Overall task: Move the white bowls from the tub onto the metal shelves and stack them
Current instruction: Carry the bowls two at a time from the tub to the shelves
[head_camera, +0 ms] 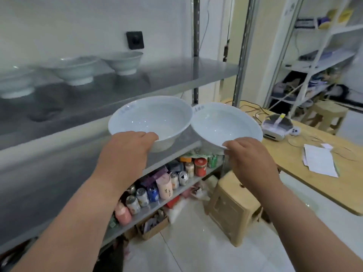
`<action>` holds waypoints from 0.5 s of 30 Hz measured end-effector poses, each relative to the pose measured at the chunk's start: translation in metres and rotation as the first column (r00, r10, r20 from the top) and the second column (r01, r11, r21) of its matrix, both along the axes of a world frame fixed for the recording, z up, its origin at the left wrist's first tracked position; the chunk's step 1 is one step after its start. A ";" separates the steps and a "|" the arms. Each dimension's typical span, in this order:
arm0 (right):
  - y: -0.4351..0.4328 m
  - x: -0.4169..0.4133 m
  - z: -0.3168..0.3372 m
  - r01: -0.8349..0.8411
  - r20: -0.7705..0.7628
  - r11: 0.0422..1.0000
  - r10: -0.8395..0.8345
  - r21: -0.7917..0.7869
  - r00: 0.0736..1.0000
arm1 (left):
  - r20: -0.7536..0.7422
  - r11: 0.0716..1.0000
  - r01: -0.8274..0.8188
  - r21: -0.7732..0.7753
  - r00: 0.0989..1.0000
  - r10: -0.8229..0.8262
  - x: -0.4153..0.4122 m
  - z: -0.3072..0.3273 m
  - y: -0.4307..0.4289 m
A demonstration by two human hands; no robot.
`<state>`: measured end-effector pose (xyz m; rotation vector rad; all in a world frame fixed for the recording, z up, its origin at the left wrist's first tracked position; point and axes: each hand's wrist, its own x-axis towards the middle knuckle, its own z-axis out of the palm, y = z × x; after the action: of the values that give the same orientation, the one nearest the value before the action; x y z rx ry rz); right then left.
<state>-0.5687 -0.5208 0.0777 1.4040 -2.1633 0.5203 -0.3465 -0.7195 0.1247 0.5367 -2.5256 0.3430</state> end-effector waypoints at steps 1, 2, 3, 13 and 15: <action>-0.010 -0.014 0.011 -0.026 -0.027 1.000 0.026 -0.009 0.999 | -0.018 0.999 -0.038 -0.027 0.999 0.037 -0.006 0.009 -0.002; -0.021 -0.027 0.021 -0.053 -0.051 0.998 0.052 -0.020 0.997 | -0.036 0.996 -0.069 -0.055 0.997 0.067 -0.011 0.018 -0.005; -0.031 -0.040 0.031 -0.085 -0.067 0.996 0.083 -0.032 0.994 | -0.050 0.993 -0.099 -0.070 0.994 0.095 -0.017 0.026 -0.007; -0.146 -0.139 0.090 -0.203 -0.186 0.975 0.184 -0.091 0.965 | -0.122 0.979 -0.203 -0.012 0.972 0.200 -0.084 0.068 -0.079; -0.168 -0.155 0.095 -0.200 -0.178 0.976 0.183 -0.083 0.967 | -0.124 0.980 -0.197 -0.010 0.973 0.194 -0.102 0.071 -0.102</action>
<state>-0.7235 -0.6884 0.1725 1.5517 -1.8534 0.5513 -0.4486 -0.8214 0.1955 0.7766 -2.3535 0.3968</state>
